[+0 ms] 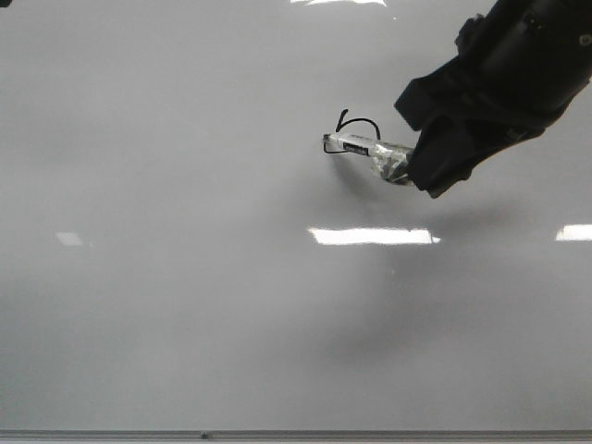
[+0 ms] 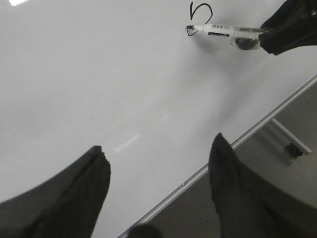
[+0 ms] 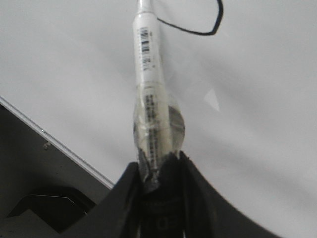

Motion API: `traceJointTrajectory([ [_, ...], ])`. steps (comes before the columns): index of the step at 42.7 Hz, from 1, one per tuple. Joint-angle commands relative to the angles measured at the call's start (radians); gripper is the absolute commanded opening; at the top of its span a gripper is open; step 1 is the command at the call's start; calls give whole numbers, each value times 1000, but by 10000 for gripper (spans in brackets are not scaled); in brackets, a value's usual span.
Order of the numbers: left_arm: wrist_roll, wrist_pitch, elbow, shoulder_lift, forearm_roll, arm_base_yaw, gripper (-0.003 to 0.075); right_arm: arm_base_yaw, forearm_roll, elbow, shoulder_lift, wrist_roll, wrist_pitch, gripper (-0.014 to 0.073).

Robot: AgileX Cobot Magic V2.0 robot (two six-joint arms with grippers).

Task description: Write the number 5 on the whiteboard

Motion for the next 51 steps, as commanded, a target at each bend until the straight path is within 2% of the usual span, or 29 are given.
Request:
traceJointTrajectory([
  [1, -7, -68, -26, -9, -25, -6, 430, -1, -5, -37, -78, -3, -26, -70],
  [9, -7, -68, -26, -9, -25, -6, 430, -10, -13, -37, -107, -2, -101, -70],
  [35, -7, -68, -26, -9, -28, -6, 430, -40, -15, -37, -17, -2, -112, -70],
  [44, -7, -68, -26, -9, -28, -6, 430, -118, -19, -37, -20, -2, -67, -70],
  [51, -7, -68, -26, -9, -28, -6, 430, -123, -17, -37, -48, -2, -67, -70],
])
